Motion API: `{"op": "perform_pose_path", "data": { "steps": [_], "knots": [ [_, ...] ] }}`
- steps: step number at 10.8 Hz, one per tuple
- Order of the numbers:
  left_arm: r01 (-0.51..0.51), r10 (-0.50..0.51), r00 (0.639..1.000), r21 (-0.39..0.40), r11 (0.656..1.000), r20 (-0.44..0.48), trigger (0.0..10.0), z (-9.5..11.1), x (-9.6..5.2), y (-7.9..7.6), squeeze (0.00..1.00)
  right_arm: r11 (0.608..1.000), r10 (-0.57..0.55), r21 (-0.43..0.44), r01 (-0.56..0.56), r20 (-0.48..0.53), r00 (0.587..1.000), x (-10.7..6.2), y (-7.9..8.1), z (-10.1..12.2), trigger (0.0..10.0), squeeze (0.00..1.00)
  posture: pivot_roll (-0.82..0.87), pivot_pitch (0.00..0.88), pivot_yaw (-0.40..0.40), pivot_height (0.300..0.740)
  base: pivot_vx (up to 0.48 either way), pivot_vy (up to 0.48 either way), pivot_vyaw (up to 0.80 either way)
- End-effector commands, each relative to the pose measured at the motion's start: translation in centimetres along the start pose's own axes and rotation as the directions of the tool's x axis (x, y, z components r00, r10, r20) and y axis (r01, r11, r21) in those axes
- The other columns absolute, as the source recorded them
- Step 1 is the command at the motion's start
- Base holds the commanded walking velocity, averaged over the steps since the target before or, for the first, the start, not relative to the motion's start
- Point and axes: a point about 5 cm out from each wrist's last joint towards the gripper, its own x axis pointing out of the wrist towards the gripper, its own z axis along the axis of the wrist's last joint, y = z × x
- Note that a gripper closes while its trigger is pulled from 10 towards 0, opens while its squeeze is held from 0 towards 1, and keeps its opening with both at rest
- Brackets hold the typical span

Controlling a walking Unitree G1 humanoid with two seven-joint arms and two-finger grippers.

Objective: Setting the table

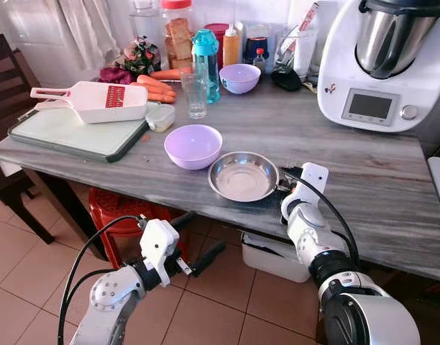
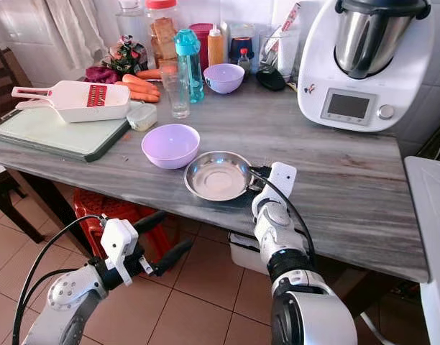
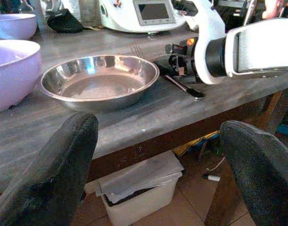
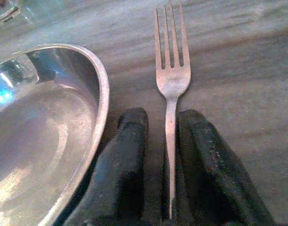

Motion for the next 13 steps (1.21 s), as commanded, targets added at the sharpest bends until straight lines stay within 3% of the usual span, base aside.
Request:
{"op": "perform_pose_path", "data": {
  "steps": [1,7,9,10,13],
  "knots": [
    [0.003,-0.003,1.000,0.014,1.000,-0.010,10.0,0.0,0.0,0.1,0.00,1.000,-0.007,0.010,0.007,-0.005,1.000,0.1,0.0,0.1,10.0,1.00,0.03,0.000,0.029,0.740,0.000,0.000,0.00],
    [0.018,-0.018,1.000,0.006,1.000,0.021,10.0,0.5,0.5,-0.1,0.00,1.000,-0.013,-0.008,0.014,0.162,0.987,-0.6,-0.1,2.3,10.0,1.00,0.02,0.000,0.028,0.740,0.000,0.000,0.00],
    [0.019,-0.019,0.999,0.004,1.000,0.029,10.0,0.5,0.7,-0.1,0.00,0.994,0.008,-0.108,0.025,0.288,0.958,-1.9,-0.3,3.5,10.0,1.00,0.02,0.000,0.030,0.740,0.000,0.000,0.00],
    [0.019,-0.019,0.999,0.004,1.000,0.032,10.0,0.6,0.8,-0.1,0.00,0.993,0.006,-0.112,0.029,0.303,0.953,-2.5,-0.6,3.4,10.0,1.00,0.02,0.000,0.029,0.740,0.000,0.000,0.00],
    [0.018,-0.018,0.999,-0.006,1.000,0.045,10.0,0.7,1.1,-0.1,0.00,0.982,-0.009,-0.172,0.079,0.374,0.927,-5.4,-3.0,3.0,10.0,1.00,0.01,0.000,0.026,0.740,0.000,0.000,0.00]
  ]
}}
